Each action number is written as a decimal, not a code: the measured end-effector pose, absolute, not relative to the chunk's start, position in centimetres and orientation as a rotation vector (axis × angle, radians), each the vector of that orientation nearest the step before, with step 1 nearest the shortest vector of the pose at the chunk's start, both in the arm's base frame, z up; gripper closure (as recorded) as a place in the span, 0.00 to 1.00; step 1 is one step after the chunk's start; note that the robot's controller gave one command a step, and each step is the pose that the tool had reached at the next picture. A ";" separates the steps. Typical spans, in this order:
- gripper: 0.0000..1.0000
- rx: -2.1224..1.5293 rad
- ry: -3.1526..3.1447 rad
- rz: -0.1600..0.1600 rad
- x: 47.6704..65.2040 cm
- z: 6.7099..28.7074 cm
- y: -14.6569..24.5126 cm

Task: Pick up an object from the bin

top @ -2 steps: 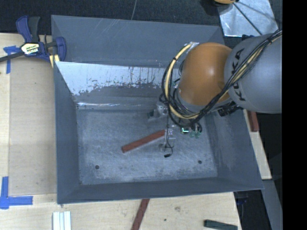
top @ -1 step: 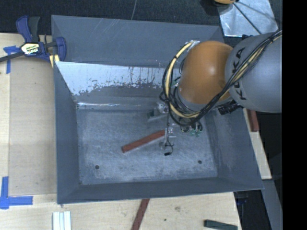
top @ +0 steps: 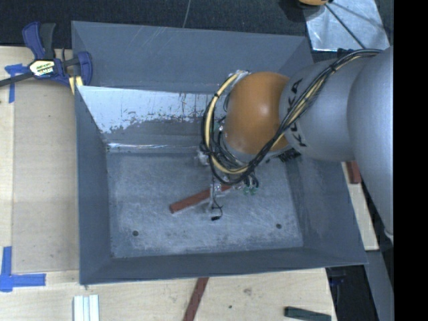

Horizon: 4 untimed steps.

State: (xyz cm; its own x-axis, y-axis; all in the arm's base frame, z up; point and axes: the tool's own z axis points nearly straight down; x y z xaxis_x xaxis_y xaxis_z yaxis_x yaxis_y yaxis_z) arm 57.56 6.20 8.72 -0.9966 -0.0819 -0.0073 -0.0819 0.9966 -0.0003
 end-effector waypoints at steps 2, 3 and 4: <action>0.00 -0.013 3.136 0.001 58.4 9.8 7.8; 0.00 -0.220 3.132 0.001 57.7 7.1 7.8; 1.00 0.003 3.131 0.005 58.4 7.3 7.5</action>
Offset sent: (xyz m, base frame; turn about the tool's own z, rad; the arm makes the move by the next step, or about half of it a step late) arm 0.0072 0.0186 0.0128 0.0785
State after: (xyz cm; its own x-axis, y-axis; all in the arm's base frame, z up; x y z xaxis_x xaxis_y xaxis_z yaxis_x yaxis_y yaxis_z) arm 58.38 7.47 7.25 -0.9999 0.0019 -0.0107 0.0019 1.0000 0.0034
